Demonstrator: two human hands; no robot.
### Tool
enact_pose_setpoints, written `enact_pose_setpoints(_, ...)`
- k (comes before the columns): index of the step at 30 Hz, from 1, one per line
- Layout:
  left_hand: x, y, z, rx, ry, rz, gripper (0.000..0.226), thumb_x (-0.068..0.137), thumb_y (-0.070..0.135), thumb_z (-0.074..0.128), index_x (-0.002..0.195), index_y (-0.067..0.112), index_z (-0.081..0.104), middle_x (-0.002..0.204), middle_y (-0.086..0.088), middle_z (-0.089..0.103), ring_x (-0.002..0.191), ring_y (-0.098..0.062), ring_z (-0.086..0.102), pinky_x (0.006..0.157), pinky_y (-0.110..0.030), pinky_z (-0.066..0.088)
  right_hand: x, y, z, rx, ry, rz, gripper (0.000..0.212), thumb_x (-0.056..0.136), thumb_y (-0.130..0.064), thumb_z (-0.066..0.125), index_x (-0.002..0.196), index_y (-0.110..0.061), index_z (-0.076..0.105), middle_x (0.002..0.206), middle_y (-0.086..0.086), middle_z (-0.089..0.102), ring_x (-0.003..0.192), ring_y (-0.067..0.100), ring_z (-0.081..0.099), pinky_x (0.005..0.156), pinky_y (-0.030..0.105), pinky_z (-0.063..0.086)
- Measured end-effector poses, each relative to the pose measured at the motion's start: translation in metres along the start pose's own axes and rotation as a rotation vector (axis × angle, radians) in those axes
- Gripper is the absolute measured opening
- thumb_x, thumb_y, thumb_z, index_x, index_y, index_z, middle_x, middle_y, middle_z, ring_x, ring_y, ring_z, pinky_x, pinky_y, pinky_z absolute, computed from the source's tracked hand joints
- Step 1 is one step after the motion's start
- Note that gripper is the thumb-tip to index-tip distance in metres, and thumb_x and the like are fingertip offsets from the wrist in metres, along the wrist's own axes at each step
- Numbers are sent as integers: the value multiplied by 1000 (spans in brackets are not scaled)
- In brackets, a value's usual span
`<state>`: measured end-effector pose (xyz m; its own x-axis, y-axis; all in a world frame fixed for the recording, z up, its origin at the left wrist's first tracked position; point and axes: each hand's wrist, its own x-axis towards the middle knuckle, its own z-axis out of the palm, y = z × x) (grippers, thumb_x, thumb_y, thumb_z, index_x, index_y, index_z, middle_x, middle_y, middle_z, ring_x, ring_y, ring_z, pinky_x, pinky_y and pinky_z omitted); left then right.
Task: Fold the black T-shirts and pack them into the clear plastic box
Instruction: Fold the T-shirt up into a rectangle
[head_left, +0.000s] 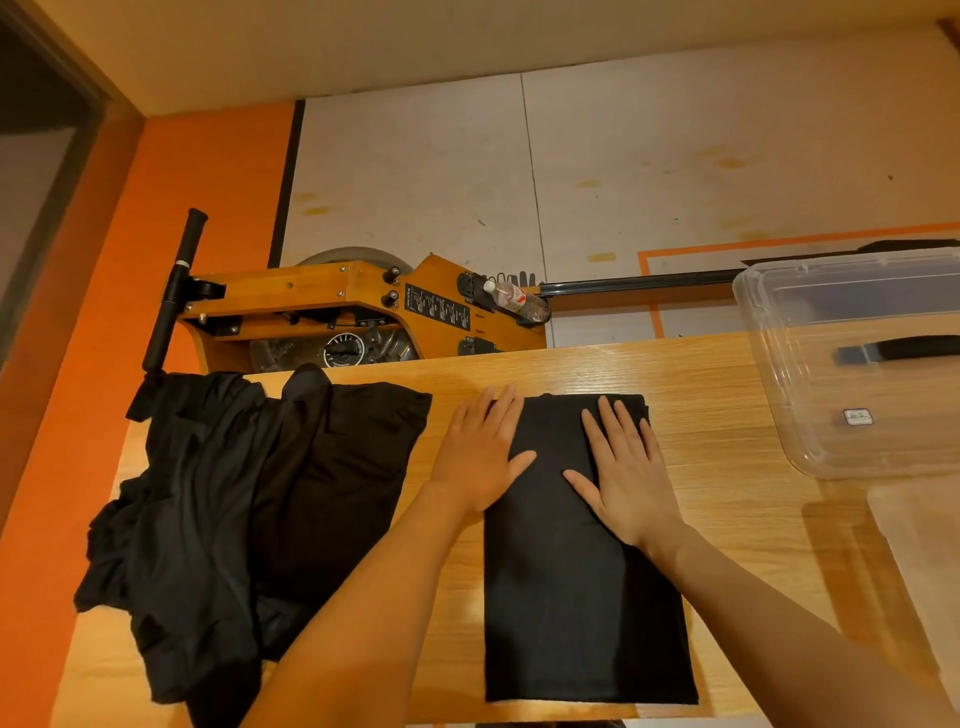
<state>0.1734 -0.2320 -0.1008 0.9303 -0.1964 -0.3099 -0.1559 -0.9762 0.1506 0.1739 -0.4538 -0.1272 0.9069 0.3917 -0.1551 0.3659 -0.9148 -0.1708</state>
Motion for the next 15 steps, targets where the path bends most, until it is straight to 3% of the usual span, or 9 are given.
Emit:
enact_pose_setpoints(5,-1,-11,2,52,-38,-167,78,96,62,18,152,18,-15,159,-4,-23,145,-26,-23,117,-46,-7,-12,23,-1,-30,22,91,83,95,-69,14,154,-12,20,162,14,16,151,27,6,118,51,9)
enact_pose_setpoints(9,-19,-1,2,50,89,-96,75,96,57,18,152,18,-14,158,-1,-24,145,-20,-23,116,-40,-13,-25,14,-10,2,98,73,77,95,-61,27,152,-9,24,161,15,17,150,28,10,118,49,9)
enact_pose_setpoints(12,-36,16,11,36,64,22,74,94,55,23,154,17,1,161,0,-11,146,-17,-16,121,-43,-1,-41,-2,-5,25,98,-33,73,97,-58,28,150,-8,28,160,14,21,149,27,15,120,45,9)
enact_pose_setpoints(15,-43,19,22,62,-27,-48,77,96,59,22,154,17,-5,161,-1,-14,146,-18,-19,120,-44,-3,-58,-8,5,32,49,-34,76,99,-61,21,150,-6,29,160,16,22,149,27,14,120,44,10)
